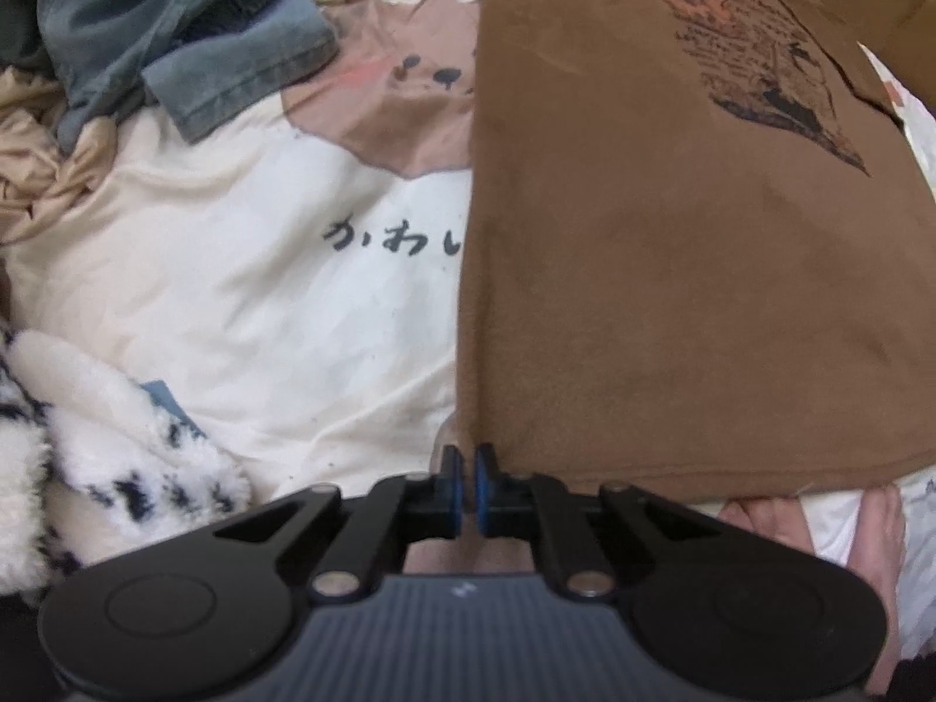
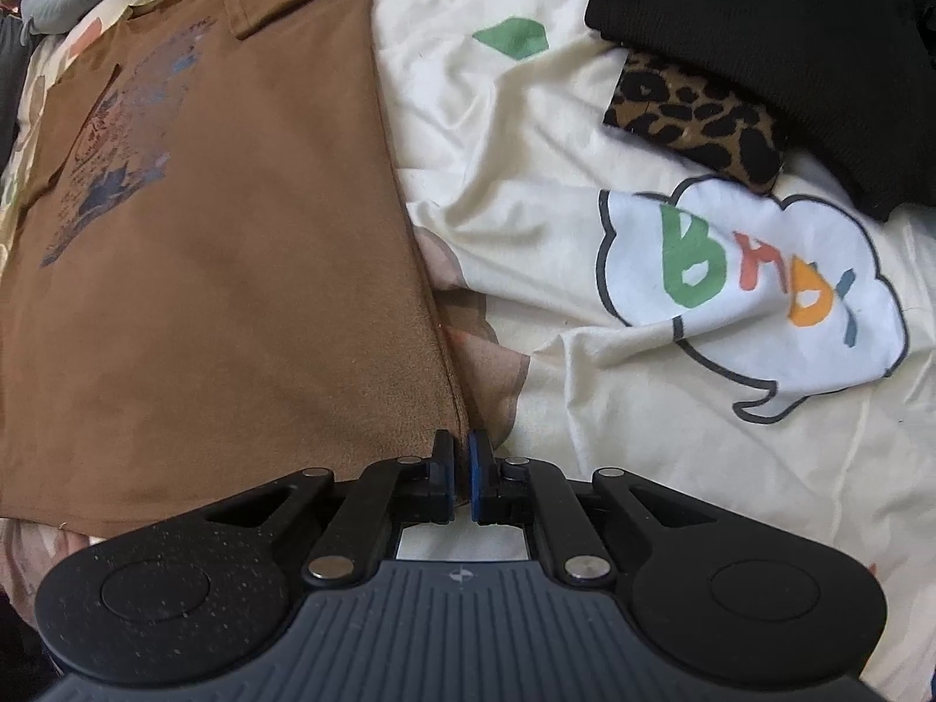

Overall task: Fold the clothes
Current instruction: 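Close the right tool on the shirt hem while the left tool closes beside it, then lift the hem with both tools and fold it toward the collar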

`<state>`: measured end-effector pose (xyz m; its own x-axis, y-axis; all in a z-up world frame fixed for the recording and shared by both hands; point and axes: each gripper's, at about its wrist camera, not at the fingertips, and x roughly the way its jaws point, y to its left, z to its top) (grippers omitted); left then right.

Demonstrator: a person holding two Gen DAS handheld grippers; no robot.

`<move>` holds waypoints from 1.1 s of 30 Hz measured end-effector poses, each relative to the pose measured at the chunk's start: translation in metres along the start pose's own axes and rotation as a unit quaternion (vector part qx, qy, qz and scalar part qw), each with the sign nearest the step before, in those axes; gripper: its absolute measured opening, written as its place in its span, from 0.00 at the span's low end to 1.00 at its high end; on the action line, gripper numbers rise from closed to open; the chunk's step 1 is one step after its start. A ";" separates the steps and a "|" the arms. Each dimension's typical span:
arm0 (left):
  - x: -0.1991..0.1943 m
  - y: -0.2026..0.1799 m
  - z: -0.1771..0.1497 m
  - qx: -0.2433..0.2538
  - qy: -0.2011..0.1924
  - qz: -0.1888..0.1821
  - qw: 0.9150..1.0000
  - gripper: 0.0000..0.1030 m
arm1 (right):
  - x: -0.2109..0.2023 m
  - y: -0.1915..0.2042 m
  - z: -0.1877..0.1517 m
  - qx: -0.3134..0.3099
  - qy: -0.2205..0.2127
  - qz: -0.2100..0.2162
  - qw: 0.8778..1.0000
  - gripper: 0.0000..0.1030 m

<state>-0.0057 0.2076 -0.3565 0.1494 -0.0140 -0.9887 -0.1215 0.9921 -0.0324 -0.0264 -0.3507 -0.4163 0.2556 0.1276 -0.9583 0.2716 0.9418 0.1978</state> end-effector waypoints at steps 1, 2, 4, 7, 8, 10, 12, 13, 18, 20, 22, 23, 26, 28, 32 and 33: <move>-0.005 0.001 0.001 -0.001 0.000 -0.001 1.000 0.04 | -0.004 0.001 0.001 0.000 0.000 0.000 1.000 0.02; -0.010 0.000 0.001 -0.003 -0.002 -0.003 1.000 0.04 | -0.009 0.001 0.002 -0.003 -0.001 0.001 1.000 0.02; -0.021 0.000 0.003 -0.008 -0.006 -0.007 1.000 0.04 | -0.019 0.002 0.003 -0.008 -0.005 0.002 1.000 0.02; -0.040 -0.007 -0.002 -0.014 -0.015 -0.012 1.000 0.04 | -0.034 0.003 0.008 -0.016 -0.011 0.004 1.000 0.02; -0.047 -0.008 0.000 -0.015 -0.017 -0.014 1.000 0.04 | -0.039 0.004 0.009 -0.018 -0.013 0.005 1.000 0.02; -0.052 0.004 -0.004 -0.015 -0.021 -0.018 1.000 0.04 | -0.050 0.005 0.010 -0.022 -0.017 0.006 1.000 0.02; -0.061 0.006 -0.003 -0.018 -0.023 -0.022 0.999 0.04 | -0.059 0.006 0.011 -0.024 -0.018 0.008 1.000 0.02; -0.063 0.006 -0.001 -0.022 -0.023 -0.025 0.999 0.04 | -0.063 0.007 0.012 -0.025 -0.017 0.009 0.999 0.02; -0.077 0.007 0.003 -0.025 -0.026 -0.032 0.999 0.04 | -0.080 0.012 0.016 -0.031 -0.022 0.010 0.999 0.02; -0.084 0.006 0.004 -0.021 -0.026 -0.033 0.999 0.04 | -0.085 0.012 0.018 -0.032 -0.022 0.004 0.999 0.02; -0.093 0.005 0.004 -0.017 -0.027 -0.034 0.999 0.04 | -0.092 0.013 0.020 -0.031 -0.021 0.000 0.999 0.02; -0.097 0.004 0.004 -0.014 -0.027 -0.033 0.999 0.04 | -0.096 0.013 0.020 -0.030 -0.022 -0.001 0.999 0.02; -0.106 0.004 0.004 -0.011 -0.026 -0.033 0.999 0.04 | -0.106 0.014 0.022 -0.036 -0.025 -0.007 0.999 0.02; -0.110 0.004 0.002 -0.011 -0.024 -0.034 0.999 0.04 | -0.110 0.013 0.021 -0.036 -0.025 -0.008 0.999 0.02; -0.117 0.006 -0.007 -0.013 -0.020 -0.037 0.999 0.04 | -0.115 0.010 0.013 -0.036 -0.025 -0.008 0.999 0.02; -0.117 0.006 -0.010 -0.014 -0.018 -0.037 0.999 0.04 | -0.116 0.010 0.010 -0.036 -0.025 -0.008 0.999 0.02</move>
<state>-0.0337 0.2140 -0.2425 0.1951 -0.0824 -0.9773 -0.1352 0.9847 -0.1100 -0.0438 -0.3596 -0.3012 0.2979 0.0981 -0.9496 0.2099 0.9636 0.1654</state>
